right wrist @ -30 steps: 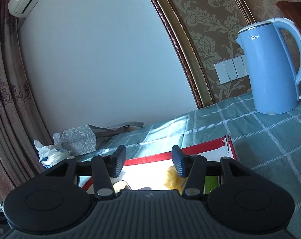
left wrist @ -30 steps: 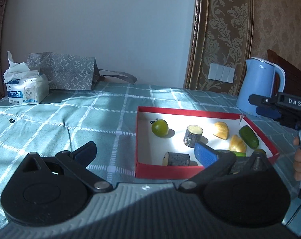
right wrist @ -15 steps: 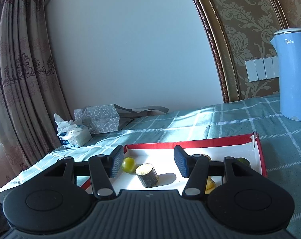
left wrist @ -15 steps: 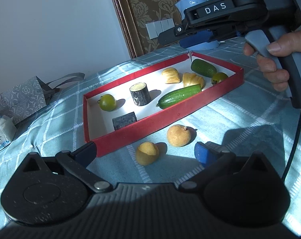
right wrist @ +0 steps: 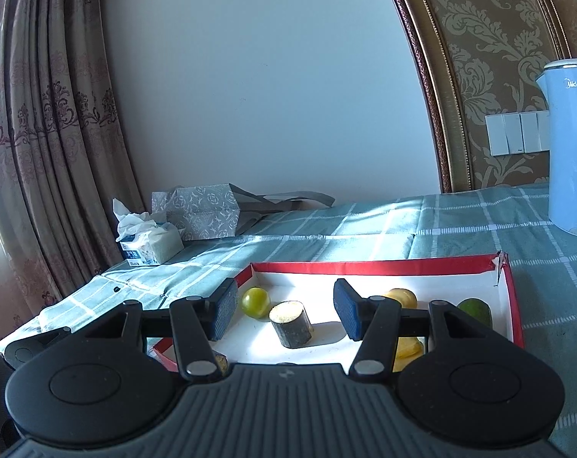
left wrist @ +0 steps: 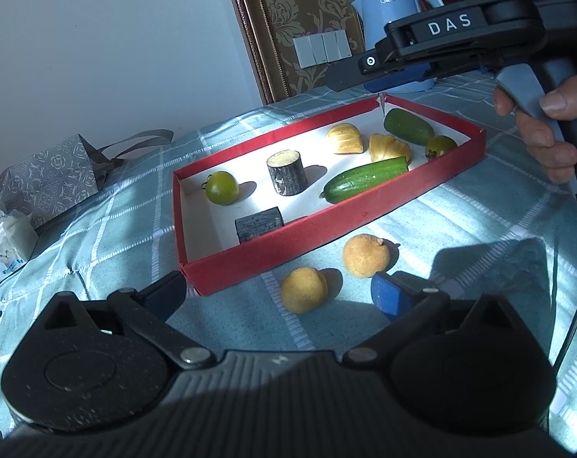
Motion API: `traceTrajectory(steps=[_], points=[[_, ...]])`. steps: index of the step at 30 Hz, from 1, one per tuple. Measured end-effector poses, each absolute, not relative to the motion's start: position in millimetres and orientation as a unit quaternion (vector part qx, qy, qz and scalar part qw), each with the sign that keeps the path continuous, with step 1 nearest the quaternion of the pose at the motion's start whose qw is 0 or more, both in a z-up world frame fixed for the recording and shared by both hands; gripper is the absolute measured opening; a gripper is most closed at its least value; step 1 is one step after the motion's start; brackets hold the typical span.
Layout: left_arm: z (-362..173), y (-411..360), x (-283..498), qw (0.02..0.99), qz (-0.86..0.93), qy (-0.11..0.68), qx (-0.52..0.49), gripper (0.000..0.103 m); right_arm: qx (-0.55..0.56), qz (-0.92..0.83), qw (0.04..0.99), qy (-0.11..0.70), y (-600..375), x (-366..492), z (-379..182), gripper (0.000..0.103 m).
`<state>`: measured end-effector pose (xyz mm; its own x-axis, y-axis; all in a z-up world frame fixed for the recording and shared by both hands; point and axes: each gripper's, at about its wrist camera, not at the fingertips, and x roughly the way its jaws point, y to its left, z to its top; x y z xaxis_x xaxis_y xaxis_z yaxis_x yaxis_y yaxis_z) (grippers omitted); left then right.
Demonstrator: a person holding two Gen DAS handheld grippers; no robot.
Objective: Organize fruits
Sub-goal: 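Withdraw both tools from the tray toward the two remaining round fruits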
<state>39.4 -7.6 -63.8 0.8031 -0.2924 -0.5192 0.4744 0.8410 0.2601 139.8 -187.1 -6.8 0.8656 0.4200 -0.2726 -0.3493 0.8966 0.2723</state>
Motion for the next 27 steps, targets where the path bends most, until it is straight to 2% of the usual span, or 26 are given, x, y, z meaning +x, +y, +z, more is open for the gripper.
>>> traceTrajectory(steps=[7, 9, 11, 18, 27], points=[[-65, 0, 48, 0.937, -0.163, 0.249, 0.182, 0.101, 0.106, 0.2, 0.96, 0.164, -187, 140, -7, 0.055], [-65, 5, 51, 0.938, -0.156, 0.256, 0.172, 0.099, 0.107, 0.2, 0.96, 0.165, -187, 140, -7, 0.055], [-63, 7, 52, 0.937, -0.166, 0.266, 0.153, 0.091, 0.106, 0.2, 0.96, 0.165, -187, 140, -7, 0.055], [-67, -12, 45, 0.926, -0.216, 0.26, 0.17, 0.092, 0.103, 0.198, 0.961, 0.164, -187, 141, -8, 0.055], [-65, 11, 63, 0.938, -0.143, 0.289, 0.127, 0.092, 0.094, 0.195, 0.964, 0.156, -185, 138, -8, 0.055]])
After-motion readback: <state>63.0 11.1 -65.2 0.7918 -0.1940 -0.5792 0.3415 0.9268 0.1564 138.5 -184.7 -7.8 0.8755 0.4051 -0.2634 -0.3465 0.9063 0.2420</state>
